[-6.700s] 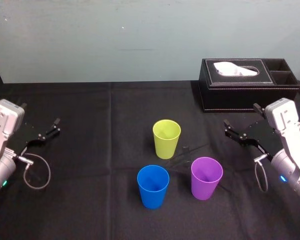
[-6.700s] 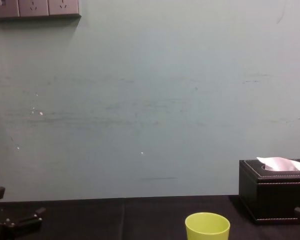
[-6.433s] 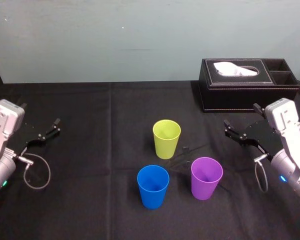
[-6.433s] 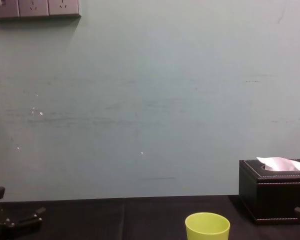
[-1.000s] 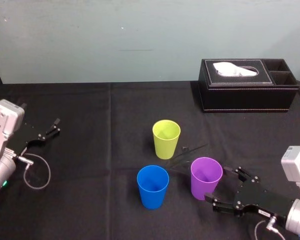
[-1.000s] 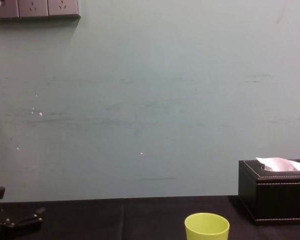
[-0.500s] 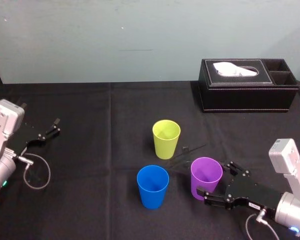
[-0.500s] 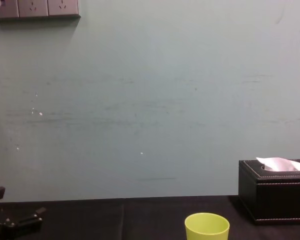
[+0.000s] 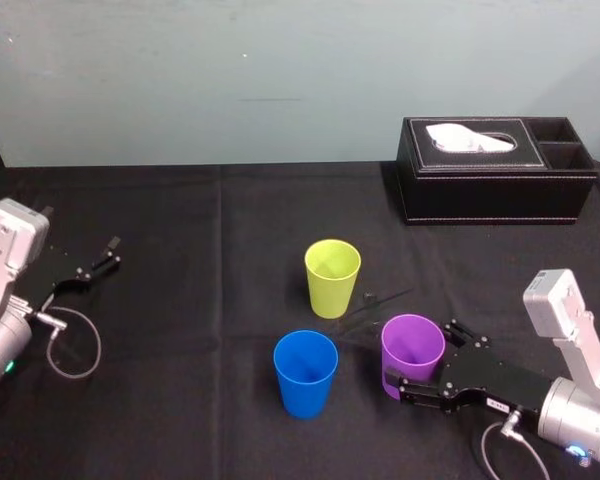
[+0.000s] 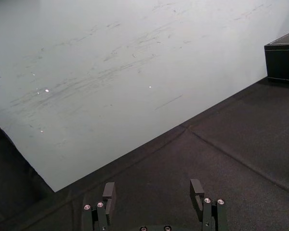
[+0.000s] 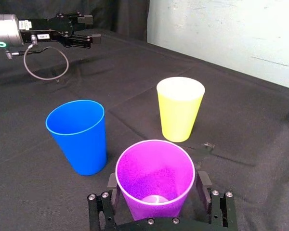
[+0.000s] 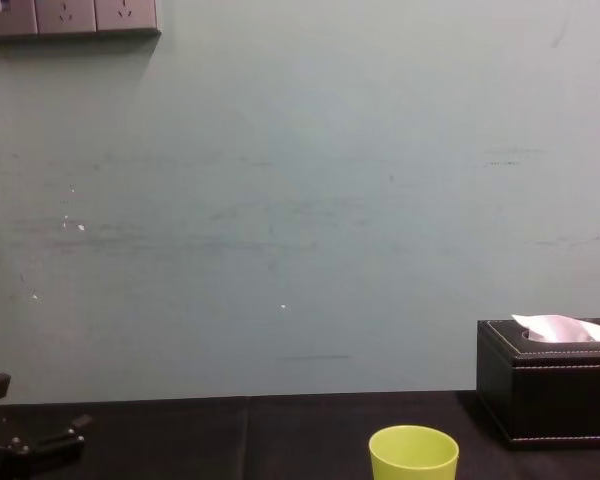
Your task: Stack the three plastic cups sequentially using one hand.
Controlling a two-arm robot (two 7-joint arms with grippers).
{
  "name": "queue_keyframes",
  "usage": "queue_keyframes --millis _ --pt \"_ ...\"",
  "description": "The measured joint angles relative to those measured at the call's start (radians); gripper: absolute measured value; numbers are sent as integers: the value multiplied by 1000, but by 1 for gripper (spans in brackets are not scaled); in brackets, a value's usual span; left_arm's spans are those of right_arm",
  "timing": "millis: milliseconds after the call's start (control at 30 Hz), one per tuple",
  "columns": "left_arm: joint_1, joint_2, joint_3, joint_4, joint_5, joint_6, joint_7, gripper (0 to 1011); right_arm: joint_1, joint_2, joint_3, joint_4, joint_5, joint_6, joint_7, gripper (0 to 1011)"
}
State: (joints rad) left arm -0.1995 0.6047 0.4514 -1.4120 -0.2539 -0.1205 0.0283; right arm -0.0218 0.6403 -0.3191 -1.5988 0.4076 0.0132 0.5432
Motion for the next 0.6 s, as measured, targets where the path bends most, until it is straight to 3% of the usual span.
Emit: queue_keyframes --millis 200,433,600 --pt "0 0 0 0 0 0 0 1011 -2 1 1 -2 0 -2 0 947" --pt "0 0 0 0 0 0 0 1011 -3 2 2 -3 0 -3 0 773" --pt "0 0 0 0 0 0 0 1011 -3 2 2 -4 0 -3 0 743"
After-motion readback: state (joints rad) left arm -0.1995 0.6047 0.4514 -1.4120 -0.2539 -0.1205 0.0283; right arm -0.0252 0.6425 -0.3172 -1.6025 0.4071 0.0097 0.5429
